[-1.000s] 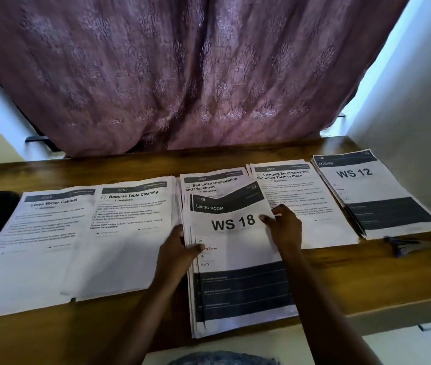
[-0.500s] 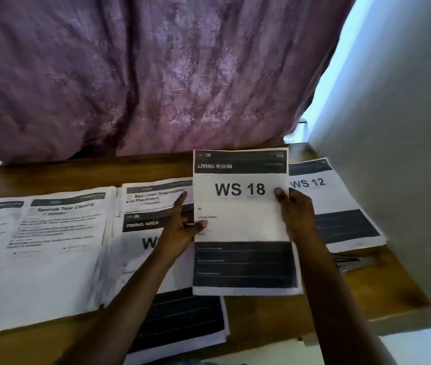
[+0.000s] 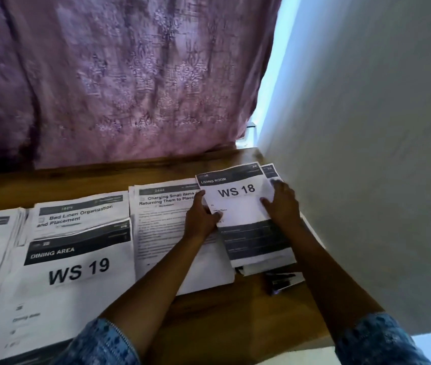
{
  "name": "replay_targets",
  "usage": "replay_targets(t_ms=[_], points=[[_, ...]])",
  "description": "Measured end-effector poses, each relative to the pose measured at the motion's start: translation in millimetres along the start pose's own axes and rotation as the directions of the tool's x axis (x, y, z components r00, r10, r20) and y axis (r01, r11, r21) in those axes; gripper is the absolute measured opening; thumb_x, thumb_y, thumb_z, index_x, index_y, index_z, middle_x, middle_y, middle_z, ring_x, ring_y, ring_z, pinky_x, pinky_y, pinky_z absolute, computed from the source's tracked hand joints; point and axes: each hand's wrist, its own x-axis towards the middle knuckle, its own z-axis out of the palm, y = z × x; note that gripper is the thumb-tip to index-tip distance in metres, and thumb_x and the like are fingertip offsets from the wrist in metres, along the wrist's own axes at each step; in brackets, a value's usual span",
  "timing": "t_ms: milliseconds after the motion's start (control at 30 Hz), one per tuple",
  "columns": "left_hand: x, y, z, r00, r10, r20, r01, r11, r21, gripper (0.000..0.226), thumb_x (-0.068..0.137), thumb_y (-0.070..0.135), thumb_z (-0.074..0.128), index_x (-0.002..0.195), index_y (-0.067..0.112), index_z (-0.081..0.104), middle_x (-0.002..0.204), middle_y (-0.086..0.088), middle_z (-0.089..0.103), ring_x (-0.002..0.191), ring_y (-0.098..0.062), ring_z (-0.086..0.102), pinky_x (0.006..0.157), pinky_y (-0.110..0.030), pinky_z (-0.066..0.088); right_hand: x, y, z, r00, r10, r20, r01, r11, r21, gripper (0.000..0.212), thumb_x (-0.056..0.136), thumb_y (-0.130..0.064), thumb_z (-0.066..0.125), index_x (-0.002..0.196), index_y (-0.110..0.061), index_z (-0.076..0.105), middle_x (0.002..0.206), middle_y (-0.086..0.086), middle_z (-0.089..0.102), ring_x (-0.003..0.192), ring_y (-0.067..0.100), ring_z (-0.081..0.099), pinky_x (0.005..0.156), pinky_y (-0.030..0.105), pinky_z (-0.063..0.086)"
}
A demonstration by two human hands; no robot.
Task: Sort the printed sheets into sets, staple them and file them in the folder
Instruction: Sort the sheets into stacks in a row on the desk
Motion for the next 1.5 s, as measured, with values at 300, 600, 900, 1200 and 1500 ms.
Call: replay_targets(t_ms=[300,600,900,1200,1500], points=[[-3.5,-11.9,18.2,0.949,0.234,0.210,-0.303,0.502,0.810,0.057,0.095,0.056,0.037,0.148,0.036,0.028,0.161,-0.006,-0.003,0.147,-0.030,-0.003,0.117,-0.049,0.004,-12.5,33.0,33.1,0.968,-0.024,0.249,0.097,0.954,-0.283,0.065,0.097,-0.055,0.028,0.150,-0.019,0.017,0.159,0.006,0.011,0.146,0.022,0.009,0.116,0.049,0.001],[-0.5,-12.7,41.4,0.911,0.246,0.331,-0.410,0.440,0.799,0.059,0.099,0.053,0.027,0.152,0.027,0.019,0.161,-0.004,0.010,0.148,-0.026,0.005,0.118,-0.046,0.000,-17.1,48.8,18.4,0.976,0.026,0.218,0.056,0.932,-0.359,0.064,0.098,-0.051,0.029,0.150,-0.015,0.017,0.158,0.010,0.012,0.146,0.025,0.010,0.116,0.047,0.002],[-35.9,0.2,-33.8,0.908,0.414,0.065,-0.349,0.661,0.664,0.058,0.095,0.054,0.024,0.144,0.027,0.039,0.152,-0.001,0.037,0.143,-0.021,0.028,0.116,-0.047,0.010,-59.1,-61.2,15.7,0.985,-0.174,0.003,0.174,0.983,0.060,0.055,0.096,-0.038,0.048,0.143,-0.012,0.036,0.152,0.008,0.032,0.142,0.024,0.025,0.117,0.042,0.008],[-114.4,-126.2,-226.2,0.913,0.292,-0.287,0.021,0.667,0.745,0.046,0.082,0.025,0.072,0.126,0.020,0.060,0.128,-0.006,0.062,0.119,-0.031,0.057,0.098,-0.055,0.044,-155.8,-202.2,113.9,0.746,-0.639,0.188,0.591,0.766,0.253,0.053,0.089,-0.029,0.057,0.137,-0.010,0.046,0.141,0.010,0.048,0.134,0.028,0.040,0.115,0.048,0.023],[-133.6,-170.9,-256.1,0.938,0.295,-0.180,-0.027,0.581,0.814,0.051,0.087,0.048,0.038,0.123,0.022,0.062,0.133,-0.007,0.058,0.120,-0.031,0.056,0.091,-0.050,0.048,-173.0,-228.1,146.8,0.762,-0.524,0.381,0.559,0.829,0.022,0.070,0.094,-0.037,0.051,0.150,-0.016,0.015,0.155,0.007,0.024,0.144,0.021,0.019,0.117,0.042,0.005]])
